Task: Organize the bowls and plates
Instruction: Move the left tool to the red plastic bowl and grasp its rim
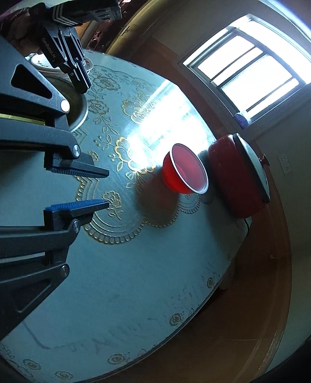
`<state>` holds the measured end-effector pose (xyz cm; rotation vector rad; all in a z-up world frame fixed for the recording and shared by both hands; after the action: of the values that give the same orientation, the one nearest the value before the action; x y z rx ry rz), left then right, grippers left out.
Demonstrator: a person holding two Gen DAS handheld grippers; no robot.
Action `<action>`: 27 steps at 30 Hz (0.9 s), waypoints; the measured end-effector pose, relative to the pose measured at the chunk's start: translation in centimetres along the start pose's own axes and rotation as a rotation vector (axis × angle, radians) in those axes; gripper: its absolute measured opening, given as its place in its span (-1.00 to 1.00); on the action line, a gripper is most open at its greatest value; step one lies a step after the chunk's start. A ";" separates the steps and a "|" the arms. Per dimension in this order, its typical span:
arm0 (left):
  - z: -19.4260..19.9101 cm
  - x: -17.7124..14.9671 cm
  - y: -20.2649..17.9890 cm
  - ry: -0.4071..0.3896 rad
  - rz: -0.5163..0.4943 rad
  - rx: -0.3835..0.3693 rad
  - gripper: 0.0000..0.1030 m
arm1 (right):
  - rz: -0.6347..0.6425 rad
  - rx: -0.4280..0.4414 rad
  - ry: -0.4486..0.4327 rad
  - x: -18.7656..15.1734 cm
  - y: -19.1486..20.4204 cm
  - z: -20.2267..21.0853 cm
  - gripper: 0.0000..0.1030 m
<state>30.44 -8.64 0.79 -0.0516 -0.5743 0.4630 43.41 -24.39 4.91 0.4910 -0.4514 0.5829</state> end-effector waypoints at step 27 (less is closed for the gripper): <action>-8.7 14.5 -0.1 -0.052 0.209 -0.024 -0.47 | -0.012 0.122 0.067 14.1 -1.6 -12.8 -0.66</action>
<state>45.85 -1.71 0.93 -0.1235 -0.6284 0.6625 58.19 -12.77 1.74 0.5887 -0.3500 0.6164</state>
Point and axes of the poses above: each gripper's, at about its wrist camera, not at the fingertips, and z roughly against the way its jaws point, y to its left, x to its top, the point moved 3 cm from there along -z, roughly the way its jaws point, and after that the axes turned 2 degrees about y, right-handed, at the moved point
